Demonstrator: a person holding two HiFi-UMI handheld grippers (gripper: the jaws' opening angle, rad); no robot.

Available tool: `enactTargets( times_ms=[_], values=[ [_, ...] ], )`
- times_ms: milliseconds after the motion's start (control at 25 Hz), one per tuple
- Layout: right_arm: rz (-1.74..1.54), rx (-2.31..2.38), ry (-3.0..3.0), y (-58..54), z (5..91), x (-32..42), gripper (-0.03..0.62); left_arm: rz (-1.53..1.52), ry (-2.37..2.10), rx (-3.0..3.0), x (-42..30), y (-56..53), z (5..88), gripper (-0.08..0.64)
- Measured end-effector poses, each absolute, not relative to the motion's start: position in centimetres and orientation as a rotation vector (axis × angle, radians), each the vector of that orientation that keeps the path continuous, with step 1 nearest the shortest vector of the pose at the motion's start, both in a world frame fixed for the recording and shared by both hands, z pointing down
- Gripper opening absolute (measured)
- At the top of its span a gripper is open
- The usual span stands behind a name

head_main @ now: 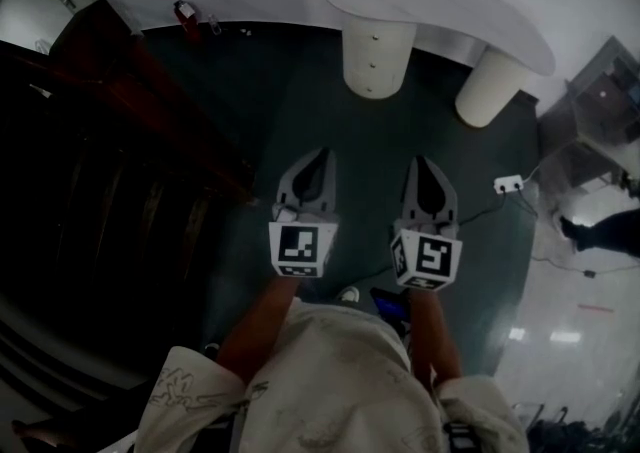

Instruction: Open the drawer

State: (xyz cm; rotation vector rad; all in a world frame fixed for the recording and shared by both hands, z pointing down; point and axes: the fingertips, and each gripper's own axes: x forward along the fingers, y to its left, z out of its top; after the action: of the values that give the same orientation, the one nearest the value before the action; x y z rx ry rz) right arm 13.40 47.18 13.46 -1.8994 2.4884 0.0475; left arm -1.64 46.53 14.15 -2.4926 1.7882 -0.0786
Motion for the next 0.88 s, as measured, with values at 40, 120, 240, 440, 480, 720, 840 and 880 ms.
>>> enactTargets(
  times_ms=[40,120,240,440,480,720,840,880],
  values=[
    [0.065,-1.902,2.479,46.9,13.4,13.4,0.004,-0.079,1.789,-2.493,-1.7,46.1,14.2,0.002],
    [0.115,-1.913,2.456,46.0,13.0,13.4,0.003,-0.066,1.795,-2.502,-1.7,45.1,14.4,0.002],
    [0.143,-1.926,2.452,44.5,12.9,13.2,0.005,-0.05,1.802,-2.509,-1.7,43.4,14.6,0.002],
    [0.156,-1.957,2.441,41.0,12.6,11.9,0.003,-0.018,1.761,-2.53,-2.7,39.4,14.3,0.002],
    [0.161,-1.964,2.441,40.2,12.4,11.4,0.005,-0.011,1.759,-2.54,-3.1,38.5,14.1,0.002],
    [0.164,-2.013,2.432,34.7,12.1,7.7,0.004,0.005,1.713,-2.579,-6.3,32.5,13.6,0.002],
    [0.162,-2.042,2.412,32.2,12.0,5.8,0.003,-0.008,1.672,-2.602,-7.9,29.7,13.6,0.002],
    [0.157,-2.052,2.403,31.5,12.0,5.0,0.003,0.004,1.656,-2.607,-8.6,28.8,13.5,0.002]
  ],
)
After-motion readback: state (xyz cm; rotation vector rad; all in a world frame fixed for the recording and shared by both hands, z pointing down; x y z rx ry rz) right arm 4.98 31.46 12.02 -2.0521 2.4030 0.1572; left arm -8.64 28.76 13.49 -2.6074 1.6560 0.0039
